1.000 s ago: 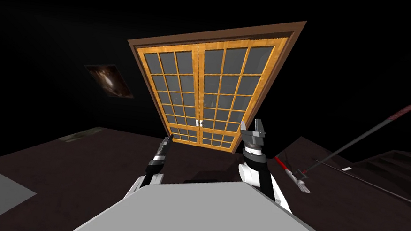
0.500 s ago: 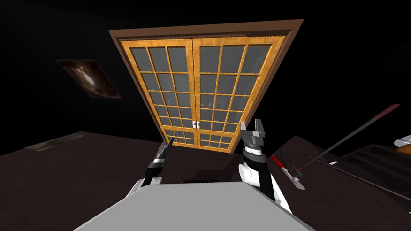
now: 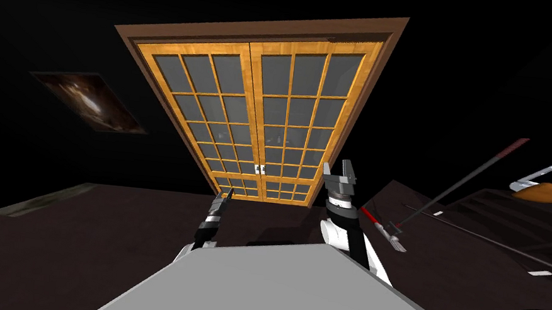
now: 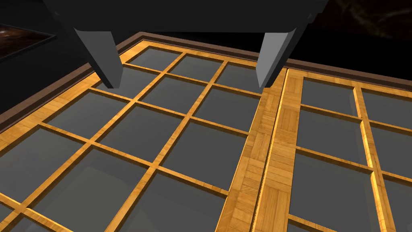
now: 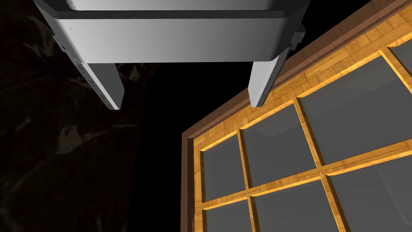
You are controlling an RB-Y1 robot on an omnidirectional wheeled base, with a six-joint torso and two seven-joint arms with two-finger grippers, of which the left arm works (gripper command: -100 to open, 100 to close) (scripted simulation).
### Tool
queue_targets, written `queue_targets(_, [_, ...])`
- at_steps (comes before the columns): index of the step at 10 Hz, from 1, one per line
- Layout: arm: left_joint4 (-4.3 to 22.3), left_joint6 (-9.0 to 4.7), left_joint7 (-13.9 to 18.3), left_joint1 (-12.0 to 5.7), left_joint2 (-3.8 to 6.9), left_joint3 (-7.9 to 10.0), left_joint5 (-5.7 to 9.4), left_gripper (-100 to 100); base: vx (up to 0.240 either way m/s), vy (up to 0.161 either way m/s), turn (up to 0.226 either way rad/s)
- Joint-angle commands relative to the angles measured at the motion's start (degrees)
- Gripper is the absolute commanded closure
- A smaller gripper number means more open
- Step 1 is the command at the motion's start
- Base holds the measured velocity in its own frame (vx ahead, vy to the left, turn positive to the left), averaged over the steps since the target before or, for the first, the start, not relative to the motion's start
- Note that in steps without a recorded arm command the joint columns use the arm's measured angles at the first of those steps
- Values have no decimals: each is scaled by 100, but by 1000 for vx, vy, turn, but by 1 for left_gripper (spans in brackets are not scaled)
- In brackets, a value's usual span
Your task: Pull the door open
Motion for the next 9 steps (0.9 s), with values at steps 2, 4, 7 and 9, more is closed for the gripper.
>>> queue_targets(2, [379, -79, -381, -94, -2, 83, -70, -100, 100, -8, -102])
queue_targets(4, [665, -146, -662, -154, 0, 148, -123, -100, 108, -16, -88])
queue_targets(7, [1064, -239, -1057, -241, -1, 239, -196, -100, 111, -9, -87])
queue_targets(9, [1322, -299, -1312, -298, -4, 298, -243, -100, 110, -13, -79])
